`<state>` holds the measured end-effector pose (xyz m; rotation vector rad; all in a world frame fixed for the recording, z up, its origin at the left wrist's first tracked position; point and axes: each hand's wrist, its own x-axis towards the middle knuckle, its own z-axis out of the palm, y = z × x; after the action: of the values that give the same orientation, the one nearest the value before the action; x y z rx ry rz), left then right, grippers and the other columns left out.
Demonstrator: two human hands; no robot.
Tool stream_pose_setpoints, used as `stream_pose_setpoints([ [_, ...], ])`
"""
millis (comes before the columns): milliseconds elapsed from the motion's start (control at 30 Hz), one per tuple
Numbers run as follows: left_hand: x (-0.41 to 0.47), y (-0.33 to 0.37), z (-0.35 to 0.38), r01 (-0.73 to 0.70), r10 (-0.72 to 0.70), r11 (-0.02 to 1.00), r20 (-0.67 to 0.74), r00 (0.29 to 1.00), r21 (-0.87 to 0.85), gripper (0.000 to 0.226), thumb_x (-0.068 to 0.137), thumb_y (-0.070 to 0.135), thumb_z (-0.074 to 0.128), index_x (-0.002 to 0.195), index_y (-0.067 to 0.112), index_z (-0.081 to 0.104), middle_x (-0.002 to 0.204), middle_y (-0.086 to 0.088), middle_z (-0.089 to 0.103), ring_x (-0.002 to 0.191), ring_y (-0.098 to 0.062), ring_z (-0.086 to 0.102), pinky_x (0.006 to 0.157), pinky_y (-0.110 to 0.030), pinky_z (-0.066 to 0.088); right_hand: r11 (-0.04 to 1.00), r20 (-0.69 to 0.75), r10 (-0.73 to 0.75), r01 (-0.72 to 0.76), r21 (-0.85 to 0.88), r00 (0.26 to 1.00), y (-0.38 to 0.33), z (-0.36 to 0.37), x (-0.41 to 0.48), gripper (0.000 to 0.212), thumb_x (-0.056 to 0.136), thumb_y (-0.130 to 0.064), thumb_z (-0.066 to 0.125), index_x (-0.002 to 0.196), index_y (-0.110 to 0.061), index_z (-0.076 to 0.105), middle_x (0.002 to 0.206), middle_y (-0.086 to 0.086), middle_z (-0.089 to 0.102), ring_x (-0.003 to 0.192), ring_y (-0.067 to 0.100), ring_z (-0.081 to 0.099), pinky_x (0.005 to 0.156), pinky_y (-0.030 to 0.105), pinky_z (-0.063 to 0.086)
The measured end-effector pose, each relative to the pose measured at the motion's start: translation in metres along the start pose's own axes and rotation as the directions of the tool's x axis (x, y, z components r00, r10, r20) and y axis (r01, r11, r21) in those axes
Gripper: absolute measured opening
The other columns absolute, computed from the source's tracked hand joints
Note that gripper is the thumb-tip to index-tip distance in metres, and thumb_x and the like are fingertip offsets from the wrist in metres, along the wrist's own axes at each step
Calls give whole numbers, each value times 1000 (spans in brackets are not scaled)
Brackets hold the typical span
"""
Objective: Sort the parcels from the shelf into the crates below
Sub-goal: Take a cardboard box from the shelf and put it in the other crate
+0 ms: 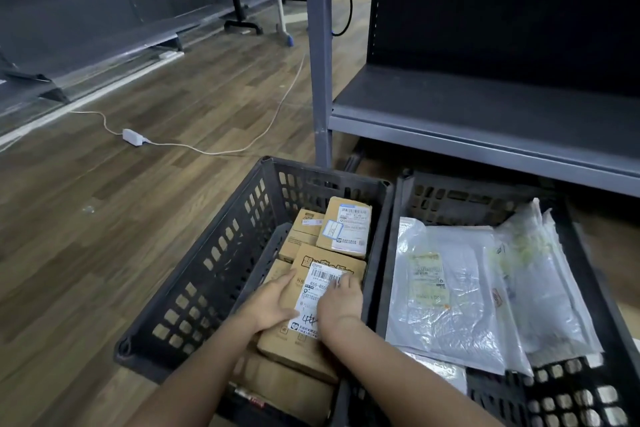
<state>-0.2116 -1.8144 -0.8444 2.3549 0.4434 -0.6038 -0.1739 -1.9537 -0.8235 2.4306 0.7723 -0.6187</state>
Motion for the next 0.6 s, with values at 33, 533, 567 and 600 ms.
stream_pose_setpoints([
  [33, -1, -1, 0, -3, 2, 1000, 26, 1000, 20, 99, 77, 25, 76, 151, 31, 11, 153, 5, 34, 135, -15, 40, 114, -35, 34, 998, 8, 3, -3, -57, 1000, 6, 2, 3, 57, 97, -35, 42, 147, -10, 29, 156, 15, 20, 144, 42, 5, 118, 51, 0],
  [533, 18, 2, -1, -207, 145, 719, 149, 978, 663, 101, 84, 55, 56, 151, 17, -8, 158, 10, -18, 149, -19, -6, 121, -43, 16, 988, 213, -101, 123, -91, 972, 8, -9, 27, 61, 95, -44, 43, 144, -10, 34, 153, 13, 31, 145, 38, 12, 114, 63, -2],
  [567, 17, 5, -2, -202, 140, 713, 145, 979, 671, 100, 84, 55, 57, 152, 16, -5, 159, 9, -15, 149, -19, -4, 121, -42, 16, 986, 206, -117, 138, -90, 971, 11, -10, 27, 59, 95, -44, 43, 142, -10, 37, 151, 12, 34, 145, 36, 15, 115, 61, -2],
  [600, 16, 11, -4, -193, 128, 711, 146, 981, 676, 98, 84, 53, 58, 152, 16, -2, 160, 7, -11, 149, -21, -2, 121, -42, 16, 985, 196, -126, 146, -90, 972, 15, -11, 26, 56, 96, -43, 42, 140, -10, 40, 150, 11, 36, 145, 35, 15, 116, 58, -1],
])
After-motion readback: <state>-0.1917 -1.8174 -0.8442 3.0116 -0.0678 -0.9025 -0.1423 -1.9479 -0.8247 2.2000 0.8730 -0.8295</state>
